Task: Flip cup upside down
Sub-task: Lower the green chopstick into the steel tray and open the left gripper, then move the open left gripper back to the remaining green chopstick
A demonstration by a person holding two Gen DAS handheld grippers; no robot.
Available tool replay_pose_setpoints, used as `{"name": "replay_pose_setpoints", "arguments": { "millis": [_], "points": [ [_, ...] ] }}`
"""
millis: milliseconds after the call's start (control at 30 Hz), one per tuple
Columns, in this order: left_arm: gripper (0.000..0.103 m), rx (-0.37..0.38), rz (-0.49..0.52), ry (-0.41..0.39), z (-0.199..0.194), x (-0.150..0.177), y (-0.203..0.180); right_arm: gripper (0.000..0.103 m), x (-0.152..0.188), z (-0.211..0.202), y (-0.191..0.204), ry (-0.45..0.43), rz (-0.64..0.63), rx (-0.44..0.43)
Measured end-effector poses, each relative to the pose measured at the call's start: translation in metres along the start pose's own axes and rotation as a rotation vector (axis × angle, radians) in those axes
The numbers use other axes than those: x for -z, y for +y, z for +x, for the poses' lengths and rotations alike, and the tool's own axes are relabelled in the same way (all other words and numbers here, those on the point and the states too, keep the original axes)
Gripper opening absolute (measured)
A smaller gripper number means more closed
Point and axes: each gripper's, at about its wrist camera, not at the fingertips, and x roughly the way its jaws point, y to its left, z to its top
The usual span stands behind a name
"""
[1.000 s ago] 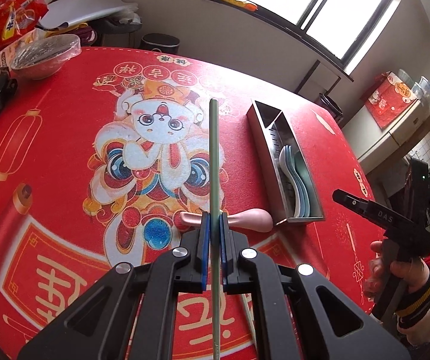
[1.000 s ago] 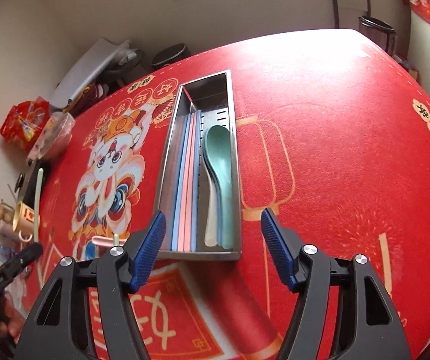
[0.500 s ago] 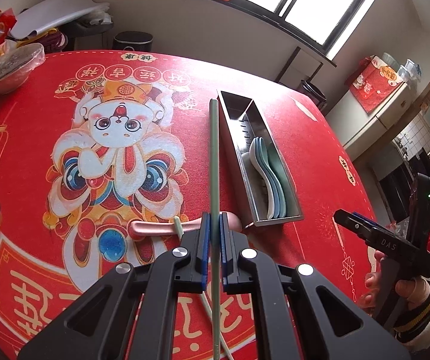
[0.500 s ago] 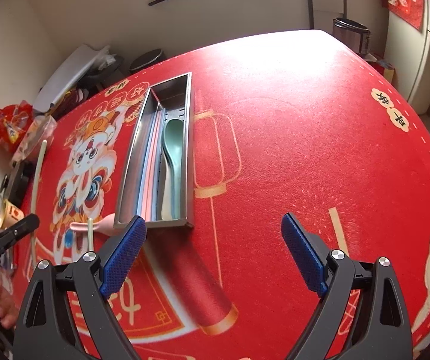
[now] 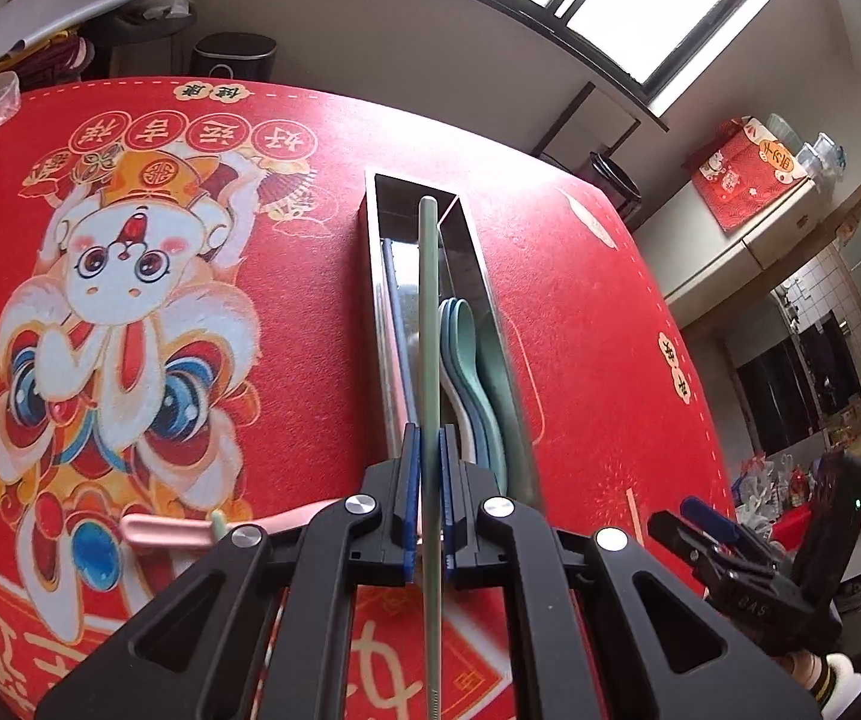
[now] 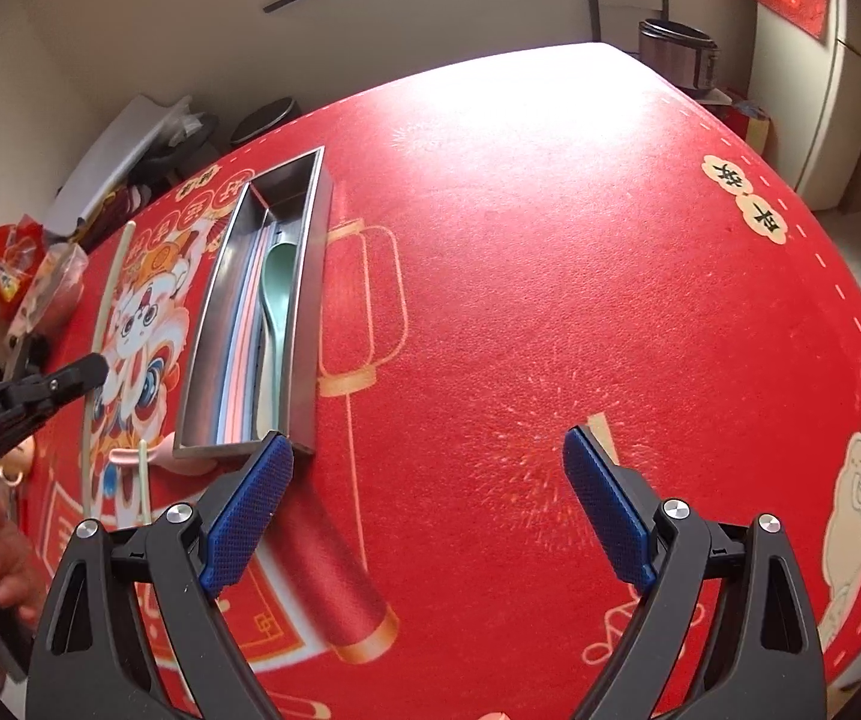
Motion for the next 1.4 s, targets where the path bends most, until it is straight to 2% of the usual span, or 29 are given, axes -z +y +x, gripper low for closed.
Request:
{"name": "replay_pose_setpoints", "arguments": {
  "millis": [267,500,800,1067,1100,1267,1367,1400],
  "points": [
    [0.006,-0.060,-0.042,0.023,0.062,-0.038,-0.013,0.089,0.000,-0.003,-0.040,0.008,0.058,0.031],
    [0.006,-0.131,-0.017,0.058,0.097,-0.048,-0.012,0.089,0.002,-0.004,-0.071,0.012,0.135,0.058],
    [0.006,-0.153,-0.011,0.093,0.118,-0.044,-0.016,0.089,0.001,-0.005,-0.076,0.014,0.146,0.063],
    [0.008,-0.145,0.012,0.092,0.111,-0.042,-0.020,0.089,0.002,-0.006,-0.072,0.010,0.144,0.057],
    [0.010,-0.142,0.021,0.089,0.107,-0.042,-0.021,0.089,0.001,-0.007,-0.070,0.007,0.143,0.054],
    [0.052,-0.112,0.088,0.043,0.075,-0.039,-0.026,0.089,0.001,-0.007,-0.053,-0.006,0.132,0.032],
    [0.072,-0.112,0.130,0.009,0.051,-0.036,-0.025,0.089,0.004,-0.005,-0.036,-0.005,0.108,0.010],
    [0.074,-0.116,0.142,-0.002,0.043,-0.033,-0.024,0.089,0.005,-0.005,-0.030,-0.005,0.098,0.003]
  ]
}}
